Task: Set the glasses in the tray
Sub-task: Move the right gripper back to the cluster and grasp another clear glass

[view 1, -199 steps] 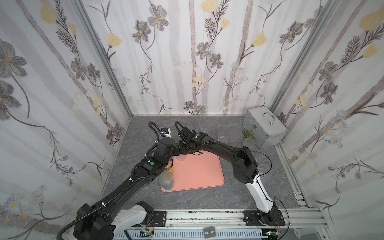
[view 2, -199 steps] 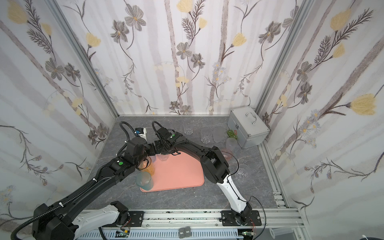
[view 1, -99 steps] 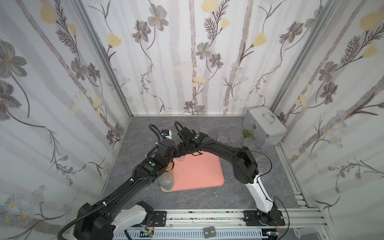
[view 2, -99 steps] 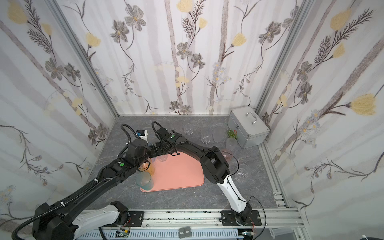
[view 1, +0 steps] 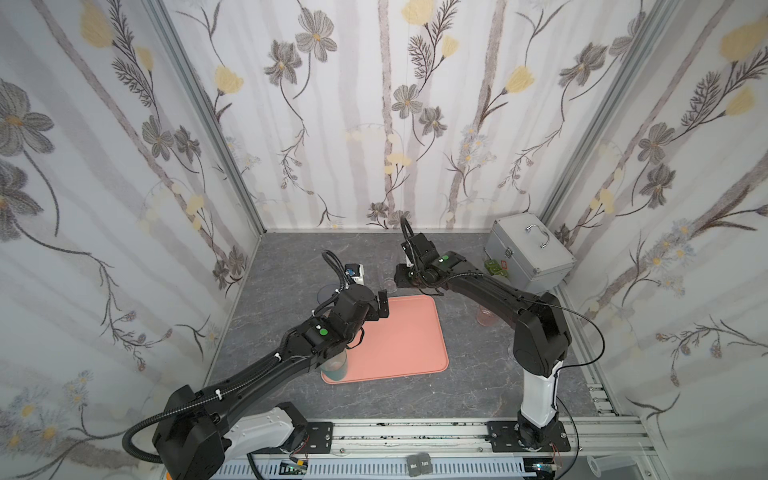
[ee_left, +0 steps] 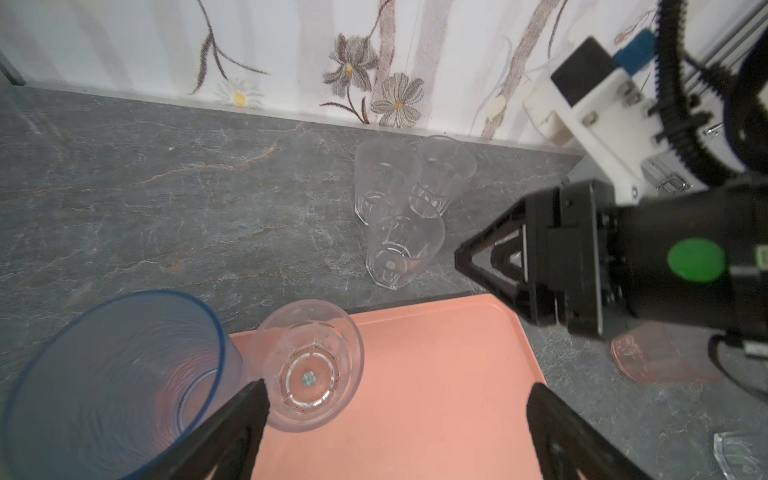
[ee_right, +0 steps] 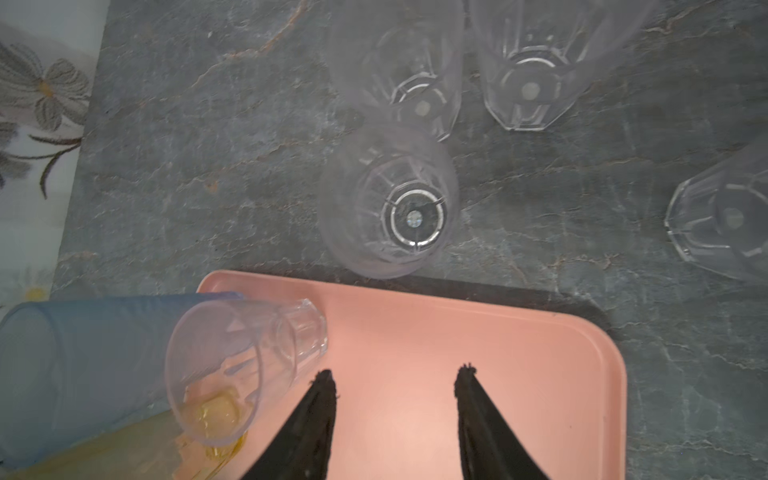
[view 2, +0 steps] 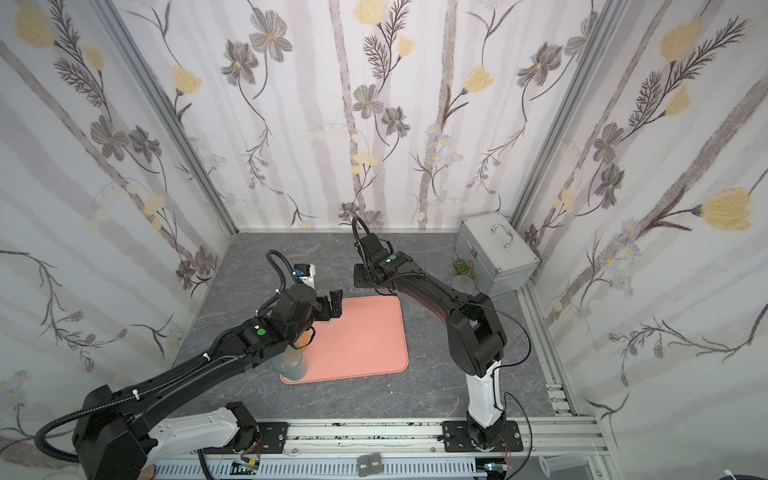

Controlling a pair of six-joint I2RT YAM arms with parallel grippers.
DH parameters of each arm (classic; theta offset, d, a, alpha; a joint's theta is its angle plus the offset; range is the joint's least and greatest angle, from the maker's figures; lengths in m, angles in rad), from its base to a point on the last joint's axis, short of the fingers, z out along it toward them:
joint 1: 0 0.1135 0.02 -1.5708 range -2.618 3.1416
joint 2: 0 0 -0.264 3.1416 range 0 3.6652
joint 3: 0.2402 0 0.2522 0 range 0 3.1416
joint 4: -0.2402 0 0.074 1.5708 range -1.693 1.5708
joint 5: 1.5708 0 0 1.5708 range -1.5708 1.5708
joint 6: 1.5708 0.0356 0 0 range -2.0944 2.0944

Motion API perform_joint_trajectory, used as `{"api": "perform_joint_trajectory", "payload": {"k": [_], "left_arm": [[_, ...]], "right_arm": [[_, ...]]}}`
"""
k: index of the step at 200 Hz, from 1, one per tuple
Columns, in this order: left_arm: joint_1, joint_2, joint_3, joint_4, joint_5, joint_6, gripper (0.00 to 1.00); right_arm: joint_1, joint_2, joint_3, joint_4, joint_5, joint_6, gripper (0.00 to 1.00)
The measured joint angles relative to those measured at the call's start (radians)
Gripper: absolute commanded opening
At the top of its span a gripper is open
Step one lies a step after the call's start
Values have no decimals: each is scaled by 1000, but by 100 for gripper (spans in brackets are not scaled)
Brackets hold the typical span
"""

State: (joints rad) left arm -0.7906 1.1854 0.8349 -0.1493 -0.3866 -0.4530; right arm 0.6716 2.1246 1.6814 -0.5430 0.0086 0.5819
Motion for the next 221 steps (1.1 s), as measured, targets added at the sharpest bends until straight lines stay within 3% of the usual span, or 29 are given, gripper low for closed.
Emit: {"api": "perform_joint_trajectory", "payload": {"k": [88, 106, 123, 171, 221], "left_arm": [[-111, 230, 53, 4, -28, -18, 100], [-112, 245, 53, 4, -28, -19, 100], [-113, 248, 54, 4, -29, -20, 100], [-107, 177, 84, 3, -58, 5, 100], [-85, 94, 89, 6, -87, 27, 100]], "right_arm": [[-78, 279, 256, -1, -41, -8, 46], [-76, 315, 292, 0, -57, -7, 40], [-77, 337, 307, -4, -61, -8, 28], [-72, 280, 233, -12, -28, -40, 6], [-53, 98, 74, -7, 24, -87, 3]]}}
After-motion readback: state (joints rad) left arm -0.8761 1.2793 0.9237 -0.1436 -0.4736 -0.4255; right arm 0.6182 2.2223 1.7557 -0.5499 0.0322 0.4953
